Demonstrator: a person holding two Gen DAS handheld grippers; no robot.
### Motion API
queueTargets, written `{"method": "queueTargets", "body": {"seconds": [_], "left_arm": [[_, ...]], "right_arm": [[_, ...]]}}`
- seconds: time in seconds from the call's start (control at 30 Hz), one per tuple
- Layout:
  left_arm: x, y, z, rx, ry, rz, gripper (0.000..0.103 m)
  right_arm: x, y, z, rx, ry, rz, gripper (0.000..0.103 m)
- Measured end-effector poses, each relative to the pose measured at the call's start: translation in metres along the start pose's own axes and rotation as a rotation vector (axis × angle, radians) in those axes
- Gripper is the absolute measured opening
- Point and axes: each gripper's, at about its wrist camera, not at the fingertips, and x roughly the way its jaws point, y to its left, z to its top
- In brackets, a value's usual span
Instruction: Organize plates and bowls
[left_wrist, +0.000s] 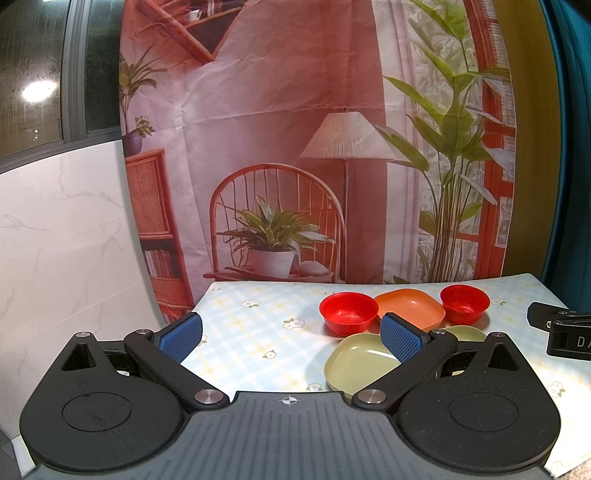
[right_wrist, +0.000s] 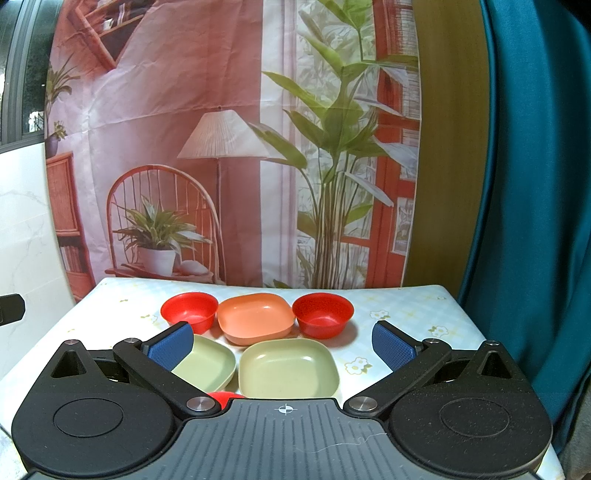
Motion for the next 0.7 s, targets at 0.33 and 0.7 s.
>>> {"method": "queueTargets", "body": {"seconds": [0.33, 0.7], "left_arm": [[0.001, -0.0008, -0.0022, -0.004, 0.008, -0.008, 0.103], [0.0037, 0.0009, 0.0002, -0.007, 0.028, -0.014, 0.103]], "right_arm": [[-0.0004, 0.0002, -0.0001, 0.0, 0.0, 0.0, 0.103], [-0.0005, 0.0013, 0.0013, 0.0, 0.0, -0.001, 0.103]]}}
